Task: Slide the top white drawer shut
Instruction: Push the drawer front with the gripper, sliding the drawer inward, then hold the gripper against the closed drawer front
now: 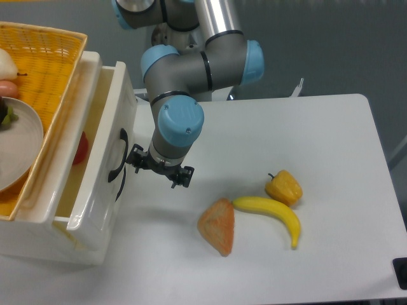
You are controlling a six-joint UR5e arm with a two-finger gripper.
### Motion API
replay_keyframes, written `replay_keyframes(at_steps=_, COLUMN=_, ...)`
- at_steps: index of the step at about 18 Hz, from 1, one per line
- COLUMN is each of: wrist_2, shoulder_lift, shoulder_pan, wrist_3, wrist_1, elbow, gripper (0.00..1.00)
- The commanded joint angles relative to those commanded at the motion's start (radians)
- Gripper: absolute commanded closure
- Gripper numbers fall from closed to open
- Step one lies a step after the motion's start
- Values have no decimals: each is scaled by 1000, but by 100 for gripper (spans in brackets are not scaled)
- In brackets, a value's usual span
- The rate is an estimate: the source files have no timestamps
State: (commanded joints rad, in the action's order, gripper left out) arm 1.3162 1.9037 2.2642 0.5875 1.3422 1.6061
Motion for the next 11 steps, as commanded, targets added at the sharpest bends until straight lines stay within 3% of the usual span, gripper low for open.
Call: replay_keyframes(at_steps=11, wrist_2=5, shoulder_lift=0, shoulder_pan=-29, wrist_3=3, wrist_1=-5, elbow=-8, gripper=0)
